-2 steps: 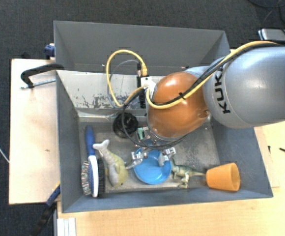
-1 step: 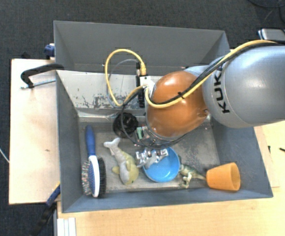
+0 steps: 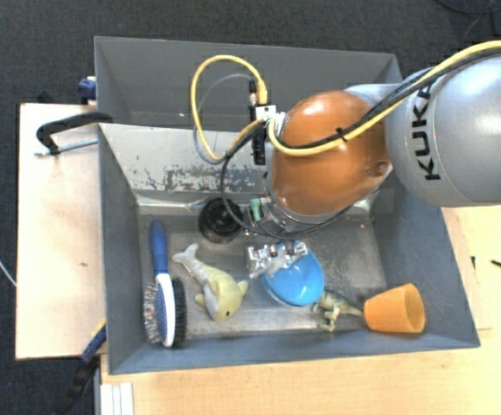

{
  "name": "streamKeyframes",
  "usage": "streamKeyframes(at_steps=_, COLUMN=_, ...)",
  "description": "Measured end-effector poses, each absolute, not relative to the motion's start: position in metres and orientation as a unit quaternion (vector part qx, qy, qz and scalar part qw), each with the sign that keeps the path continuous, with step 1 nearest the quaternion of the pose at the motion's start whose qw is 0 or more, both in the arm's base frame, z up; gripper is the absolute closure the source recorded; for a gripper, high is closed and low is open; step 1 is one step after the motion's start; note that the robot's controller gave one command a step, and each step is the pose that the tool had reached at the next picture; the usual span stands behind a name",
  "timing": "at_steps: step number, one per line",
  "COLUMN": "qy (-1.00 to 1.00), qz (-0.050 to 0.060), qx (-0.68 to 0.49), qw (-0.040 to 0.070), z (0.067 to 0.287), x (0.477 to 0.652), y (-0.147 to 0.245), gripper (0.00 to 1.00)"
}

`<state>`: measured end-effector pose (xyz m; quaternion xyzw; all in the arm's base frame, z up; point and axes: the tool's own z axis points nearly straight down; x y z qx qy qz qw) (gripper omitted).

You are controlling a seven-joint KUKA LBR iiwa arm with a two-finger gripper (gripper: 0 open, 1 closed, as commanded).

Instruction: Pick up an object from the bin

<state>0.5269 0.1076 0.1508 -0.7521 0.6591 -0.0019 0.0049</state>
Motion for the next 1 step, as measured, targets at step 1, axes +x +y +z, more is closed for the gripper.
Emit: streamKeyframes(at_steps=1, qy=0.66, qz=-0.002, qx=-0.751, qw=0.004, z=0.1906, x=0.5284, y=0.1095, gripper=1.0)
